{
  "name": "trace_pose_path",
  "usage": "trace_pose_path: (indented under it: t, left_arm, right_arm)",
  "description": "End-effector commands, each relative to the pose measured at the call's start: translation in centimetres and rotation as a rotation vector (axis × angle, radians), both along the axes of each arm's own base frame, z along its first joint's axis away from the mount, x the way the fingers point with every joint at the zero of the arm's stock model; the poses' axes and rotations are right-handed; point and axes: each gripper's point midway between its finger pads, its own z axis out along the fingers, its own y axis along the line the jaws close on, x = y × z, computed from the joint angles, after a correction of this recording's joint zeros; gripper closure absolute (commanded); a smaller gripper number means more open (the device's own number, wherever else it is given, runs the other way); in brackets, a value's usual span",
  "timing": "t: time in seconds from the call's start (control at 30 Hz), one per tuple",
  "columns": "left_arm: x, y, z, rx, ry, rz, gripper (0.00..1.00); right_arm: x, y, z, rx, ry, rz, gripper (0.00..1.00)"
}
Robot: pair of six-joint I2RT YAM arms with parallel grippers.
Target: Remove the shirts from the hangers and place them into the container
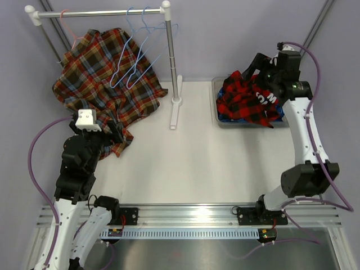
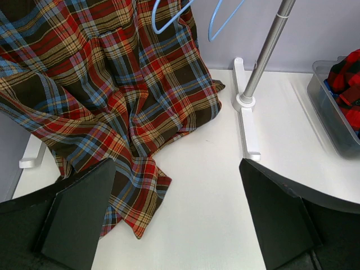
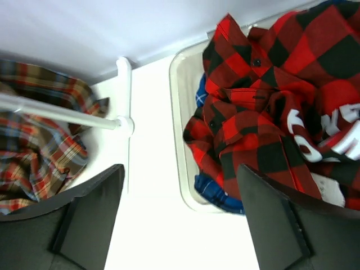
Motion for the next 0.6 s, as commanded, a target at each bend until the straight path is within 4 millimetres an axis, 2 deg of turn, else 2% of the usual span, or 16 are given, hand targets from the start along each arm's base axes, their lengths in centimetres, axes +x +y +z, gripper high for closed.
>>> trace_pose_path:
  t: [0.0,0.07,0.13,0.17,0.2,0.23,0.27,0.3,0.33,0.37,0.4,0.43,0.47,0.5,0.53,0.57]
  left_arm:
    - [0.3,-0.2,1.3,-0.014,-0.051,-0.002,0.01]
    - [0.6,0.1,2.2,-0.013,-0.052,0.018,0.01]
    - [1.1,0.4,2.5,-0.013,-0.018,0.042,0.01]
    - [1.0,0.6,4.3,-0.042,-0.036,0.059,0.01]
    - [1.1,0.8,4.3,-0.049,-0.008,0.079,0.01]
    - [2.1,1.0,4.1,-0.05,0.028,0.106,0.01]
    - [2.1,1.2,5.7,-0.074,0.014,0.123,0.01]
    - [2.5,1.6,6.3,-0.078,0.015,0.154,0.01]
    - [2.9,1.8,6.9,-0.079,0.014,0.167,0.01]
    - [4.1,1.8,6.9,-0.066,0.04,0.179,0.01]
    - [4.2,2.1,9.3,-0.07,0.006,0.19,0.01]
    - [4.6,2.3,10.0,-0.051,0.002,0.194,0.01]
    - [5.8,2.7,10.0,-0.034,0.025,0.212,0.01]
    - [6.0,3.2,12.0,-0.033,-0.013,0.224,0.01]
    - [6.5,3.8,12.7,-0.013,-0.021,0.24,0.01]
    - [7.6,4.9,13.7,0.0,-0.027,0.274,0.01]
  right_arm:
    - [-4.5,0.3,2.6,-0.006,-0.05,0.041,0.05]
    - [-7.3,1.0,4.2,0.015,-0.128,0.082,0.01]
    - [-9.1,1.3,4.9,0.036,-0.175,0.097,0.0]
    - [-10.8,1.6,5.4,0.054,-0.209,0.109,0.01]
    - [-11.6,1.8,5.5,0.059,-0.221,0.119,0.01]
    - [-12.4,2.0,4.5,0.072,-0.208,0.124,0.01]
    - [-13.9,2.3,5.9,0.081,-0.269,0.148,0.0]
    - [-14.6,2.6,6.0,0.086,-0.287,0.161,0.0]
    - [-15.2,2.9,4.9,0.096,-0.275,0.179,0.01]
    - [-16.4,3.0,5.8,0.098,-0.321,0.186,0.01]
    - [-16.9,3.1,5.6,0.101,-0.326,0.196,0.0]
    - [-17.3,3.4,4.6,0.106,-0.312,0.212,0.01]
    - [-18.1,3.5,5.1,0.117,-0.337,0.214,0.01]
    - [-18.3,3.8,5.0,0.127,-0.344,0.224,0.01]
    - [-18.4,4.0,4.6,0.121,-0.345,0.226,0.01]
    - [-18.9,5.1,4.6,0.11,-0.358,0.265,0.01]
